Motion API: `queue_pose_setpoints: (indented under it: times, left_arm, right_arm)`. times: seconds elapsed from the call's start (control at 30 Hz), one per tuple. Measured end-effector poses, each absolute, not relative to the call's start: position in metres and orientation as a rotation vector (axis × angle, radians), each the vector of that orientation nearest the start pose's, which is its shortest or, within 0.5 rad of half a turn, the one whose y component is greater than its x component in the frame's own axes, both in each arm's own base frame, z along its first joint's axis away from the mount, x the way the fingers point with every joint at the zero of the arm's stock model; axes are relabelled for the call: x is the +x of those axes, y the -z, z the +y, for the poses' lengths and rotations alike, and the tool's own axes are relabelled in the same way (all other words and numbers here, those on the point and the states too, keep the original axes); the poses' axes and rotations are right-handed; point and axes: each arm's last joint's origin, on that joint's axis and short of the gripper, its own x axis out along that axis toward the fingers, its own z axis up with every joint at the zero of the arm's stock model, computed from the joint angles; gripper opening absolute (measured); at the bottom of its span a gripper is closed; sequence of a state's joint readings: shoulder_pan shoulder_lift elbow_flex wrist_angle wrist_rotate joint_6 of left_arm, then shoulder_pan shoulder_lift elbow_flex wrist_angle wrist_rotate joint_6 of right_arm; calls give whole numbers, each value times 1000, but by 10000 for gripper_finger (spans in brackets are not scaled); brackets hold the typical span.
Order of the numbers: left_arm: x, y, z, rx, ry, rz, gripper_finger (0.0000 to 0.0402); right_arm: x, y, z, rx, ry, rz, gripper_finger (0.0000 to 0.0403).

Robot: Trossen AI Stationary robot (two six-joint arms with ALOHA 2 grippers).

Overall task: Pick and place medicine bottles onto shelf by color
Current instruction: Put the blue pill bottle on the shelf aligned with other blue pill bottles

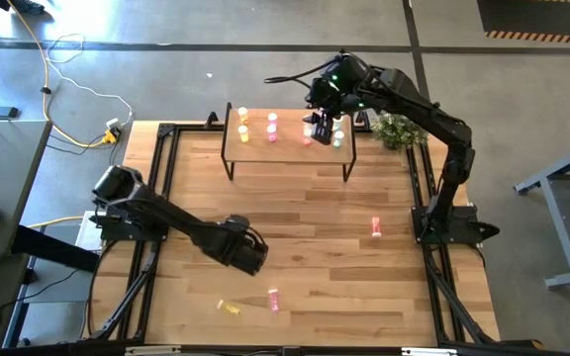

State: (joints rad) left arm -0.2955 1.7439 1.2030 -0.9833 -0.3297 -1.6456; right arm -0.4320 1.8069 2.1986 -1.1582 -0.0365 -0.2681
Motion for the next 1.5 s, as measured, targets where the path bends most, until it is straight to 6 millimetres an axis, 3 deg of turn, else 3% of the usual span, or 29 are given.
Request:
queue_pose_setpoints:
  times: [0.3, 0.7, 1.0, 1.33, 1.5]
  left_arm:
    - [298, -249, -53, -718, -935, 726, 86]
    - [291, -326, 8, -482, -644, 455, 86]
    - [283, -350, 46, -378, -454, 384, 86]
    - [280, -362, 80, -292, -319, 298, 86]
    - [279, -369, 92, -237, -293, 232, 86]
  right_arm:
    - [311, -454, -138, 77, 206, 731, 165]
    - [305, -464, -129, 281, 82, 653, 165]
    - [314, -469, -120, 286, 59, 584, 171]
    - [320, -481, -124, 422, 102, 444, 234]
    - [320, -484, -126, 493, 122, 415, 245]
